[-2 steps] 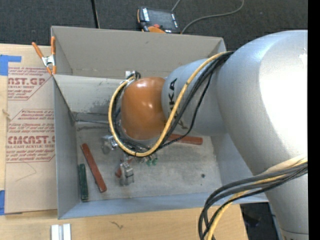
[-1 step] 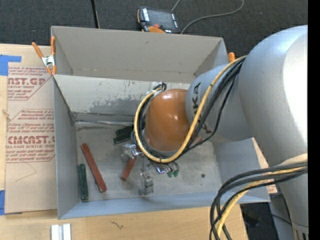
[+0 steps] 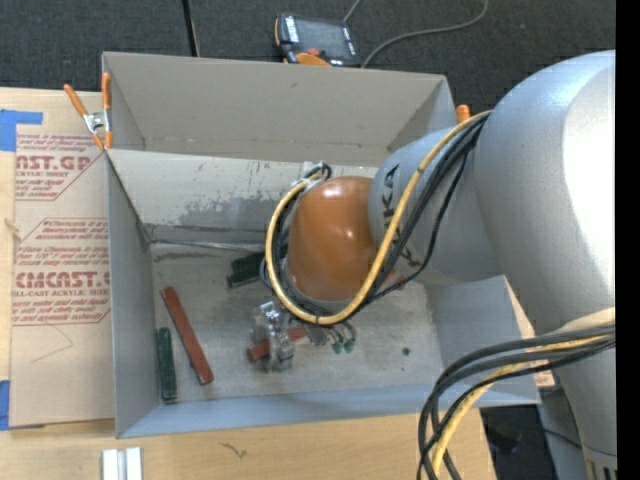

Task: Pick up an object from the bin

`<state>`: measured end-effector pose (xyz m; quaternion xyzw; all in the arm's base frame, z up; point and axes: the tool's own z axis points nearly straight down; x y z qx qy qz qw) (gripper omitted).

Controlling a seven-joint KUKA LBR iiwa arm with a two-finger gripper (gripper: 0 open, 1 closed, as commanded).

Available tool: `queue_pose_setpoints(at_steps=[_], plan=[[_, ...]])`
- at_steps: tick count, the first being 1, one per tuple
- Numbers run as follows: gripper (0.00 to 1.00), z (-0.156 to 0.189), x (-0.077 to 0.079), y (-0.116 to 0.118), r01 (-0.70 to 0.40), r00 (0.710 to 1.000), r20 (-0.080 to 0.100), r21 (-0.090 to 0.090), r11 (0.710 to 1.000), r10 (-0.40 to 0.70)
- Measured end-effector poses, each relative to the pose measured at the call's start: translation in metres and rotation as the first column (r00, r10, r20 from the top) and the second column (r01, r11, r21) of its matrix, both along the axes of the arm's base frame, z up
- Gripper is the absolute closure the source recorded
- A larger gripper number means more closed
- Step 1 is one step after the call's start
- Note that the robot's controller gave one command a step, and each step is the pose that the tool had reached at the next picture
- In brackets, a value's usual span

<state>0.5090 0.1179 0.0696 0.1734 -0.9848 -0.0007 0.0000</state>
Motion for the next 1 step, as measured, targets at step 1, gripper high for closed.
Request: queue_pose_setpoints(at_steps=[1], plan=[[1.00,0.1728,0.0293,-0.0031,-0.201,0.979,0.011,-0.001,0.980,0.201]])
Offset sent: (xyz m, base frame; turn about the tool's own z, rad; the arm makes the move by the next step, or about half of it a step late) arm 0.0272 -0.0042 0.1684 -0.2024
